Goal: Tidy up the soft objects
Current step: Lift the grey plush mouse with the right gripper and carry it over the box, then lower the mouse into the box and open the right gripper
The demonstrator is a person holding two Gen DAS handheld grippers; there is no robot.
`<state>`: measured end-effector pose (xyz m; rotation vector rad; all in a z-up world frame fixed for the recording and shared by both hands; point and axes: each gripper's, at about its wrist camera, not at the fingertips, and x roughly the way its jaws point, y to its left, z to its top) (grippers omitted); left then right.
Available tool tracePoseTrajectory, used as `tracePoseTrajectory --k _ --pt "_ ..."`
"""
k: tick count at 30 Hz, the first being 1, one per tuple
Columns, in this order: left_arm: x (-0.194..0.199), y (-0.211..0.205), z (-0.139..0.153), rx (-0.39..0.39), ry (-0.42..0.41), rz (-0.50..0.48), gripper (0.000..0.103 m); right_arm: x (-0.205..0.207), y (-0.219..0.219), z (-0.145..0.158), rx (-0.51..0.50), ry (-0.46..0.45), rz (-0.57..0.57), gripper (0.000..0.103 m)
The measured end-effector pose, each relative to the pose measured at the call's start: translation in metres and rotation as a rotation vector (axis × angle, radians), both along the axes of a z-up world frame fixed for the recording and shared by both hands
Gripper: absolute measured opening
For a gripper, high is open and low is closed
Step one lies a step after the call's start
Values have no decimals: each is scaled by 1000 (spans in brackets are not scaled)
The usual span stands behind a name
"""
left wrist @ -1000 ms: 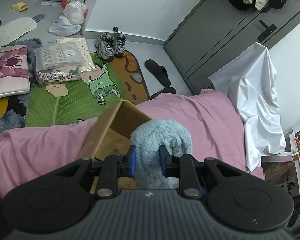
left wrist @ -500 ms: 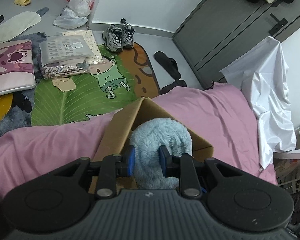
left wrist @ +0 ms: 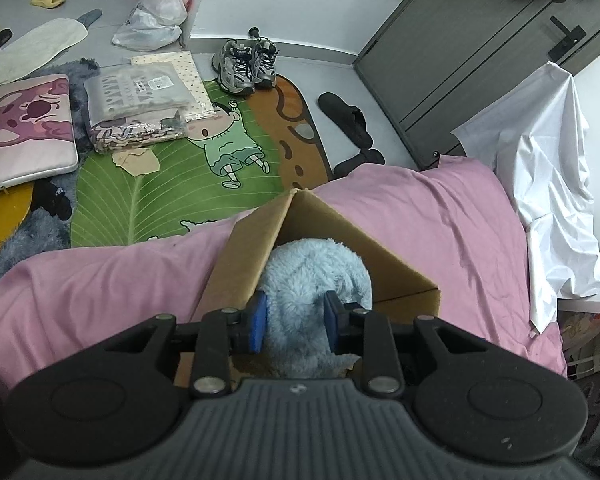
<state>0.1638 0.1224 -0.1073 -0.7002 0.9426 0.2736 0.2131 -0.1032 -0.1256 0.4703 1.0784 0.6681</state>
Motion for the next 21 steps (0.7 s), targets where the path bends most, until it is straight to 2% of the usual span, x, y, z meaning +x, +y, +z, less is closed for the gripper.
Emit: tracePoseTrajectory --k 6,10,15,21 --pt "-8 -1 11 6 -27 24 33 -2 -4 4 27 21 -2 42" --pt "-14 -2 20 21 -42 35 44 -5 -5 10 38 14 -12 50" --pt "-21 -4 29 31 -50 40 48 -9 -13 20 69 13 -18 52" --pt "-26 -14 40 72 -53 26 64 -16 -24 38 66 -19 1 62"
